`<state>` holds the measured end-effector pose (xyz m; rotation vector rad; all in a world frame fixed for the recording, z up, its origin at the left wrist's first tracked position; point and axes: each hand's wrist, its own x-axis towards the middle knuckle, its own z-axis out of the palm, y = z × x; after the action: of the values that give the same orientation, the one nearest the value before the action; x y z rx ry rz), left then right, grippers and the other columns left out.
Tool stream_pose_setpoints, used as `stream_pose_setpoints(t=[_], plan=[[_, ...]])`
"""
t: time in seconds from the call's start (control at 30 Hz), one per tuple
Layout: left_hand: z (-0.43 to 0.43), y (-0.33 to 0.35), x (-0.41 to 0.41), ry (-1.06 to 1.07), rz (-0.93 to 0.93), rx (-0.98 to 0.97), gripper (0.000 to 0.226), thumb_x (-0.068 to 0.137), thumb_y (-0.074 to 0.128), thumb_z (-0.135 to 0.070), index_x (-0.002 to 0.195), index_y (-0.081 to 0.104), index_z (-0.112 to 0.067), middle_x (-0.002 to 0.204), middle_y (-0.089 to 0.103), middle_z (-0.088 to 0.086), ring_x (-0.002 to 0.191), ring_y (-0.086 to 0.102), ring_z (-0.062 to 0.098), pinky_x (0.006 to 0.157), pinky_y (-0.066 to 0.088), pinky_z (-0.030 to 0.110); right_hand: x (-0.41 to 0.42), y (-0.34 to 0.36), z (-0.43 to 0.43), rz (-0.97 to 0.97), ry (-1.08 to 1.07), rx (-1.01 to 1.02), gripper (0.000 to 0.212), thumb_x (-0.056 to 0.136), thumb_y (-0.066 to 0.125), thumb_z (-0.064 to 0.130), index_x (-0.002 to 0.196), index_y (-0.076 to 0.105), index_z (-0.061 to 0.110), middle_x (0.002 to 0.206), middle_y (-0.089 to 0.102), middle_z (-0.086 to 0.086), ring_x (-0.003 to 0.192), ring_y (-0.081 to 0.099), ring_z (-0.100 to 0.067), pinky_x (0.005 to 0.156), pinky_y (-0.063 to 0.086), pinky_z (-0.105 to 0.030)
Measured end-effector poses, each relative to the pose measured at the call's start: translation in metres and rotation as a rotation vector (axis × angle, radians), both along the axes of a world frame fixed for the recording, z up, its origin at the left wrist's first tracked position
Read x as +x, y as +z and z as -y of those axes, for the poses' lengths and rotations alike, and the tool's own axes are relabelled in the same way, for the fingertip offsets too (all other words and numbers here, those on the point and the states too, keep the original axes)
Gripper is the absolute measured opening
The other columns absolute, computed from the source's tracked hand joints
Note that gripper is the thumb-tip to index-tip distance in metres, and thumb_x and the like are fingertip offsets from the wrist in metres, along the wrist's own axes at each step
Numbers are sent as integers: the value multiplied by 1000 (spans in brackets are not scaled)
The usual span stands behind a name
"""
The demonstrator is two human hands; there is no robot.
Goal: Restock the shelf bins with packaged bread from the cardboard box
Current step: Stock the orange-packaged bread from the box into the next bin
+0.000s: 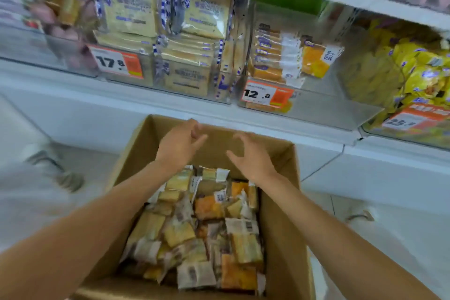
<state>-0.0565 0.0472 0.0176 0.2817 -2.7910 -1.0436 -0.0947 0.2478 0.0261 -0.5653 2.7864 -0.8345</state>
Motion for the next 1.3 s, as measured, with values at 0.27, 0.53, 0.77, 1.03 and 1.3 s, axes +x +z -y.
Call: stream_pose_setpoints(t=[0.27,0.53,0.77,1.03,1.3], plan=[[44,-123,54,241,346,315,21,93,66,-28,107,59,-14,84,58,0,75,54,17,63,43,28,17,-167,11,514,87,178,47,100,54,24,144,44,15,150,44,-4,130,47,-24,102,42,-34],[34,-164,66,215,406,401,20,96,61,-27,113,58,-16,91,58,-2,83,59,14,70,46,21,-19,-273,31,555,345,530,58,97,53,24,150,31,17,152,38,-10,129,46,-31,96,47,-38],[29,-177,66,234,507,443,32,92,66,-32,118,60,-14,103,65,3,95,64,20,89,53,38,-30,-263,27,488,484,606,11,89,64,26,86,55,23,94,56,0,91,54,-23,74,45,-33],[7,-128,39,82,680,651,36,78,81,-35,106,63,-21,98,62,-8,88,58,6,73,45,16,-22,-131,25,581,359,62,29,81,79,25,104,61,24,109,64,4,104,60,-12,90,48,-30],[39,-113,78,484,368,793,25,89,71,-16,113,65,-14,105,70,6,81,65,10,63,49,18,52,-149,22,838,-74,-82,82,87,73,27,153,25,18,156,33,-5,137,40,-22,110,40,-38]])
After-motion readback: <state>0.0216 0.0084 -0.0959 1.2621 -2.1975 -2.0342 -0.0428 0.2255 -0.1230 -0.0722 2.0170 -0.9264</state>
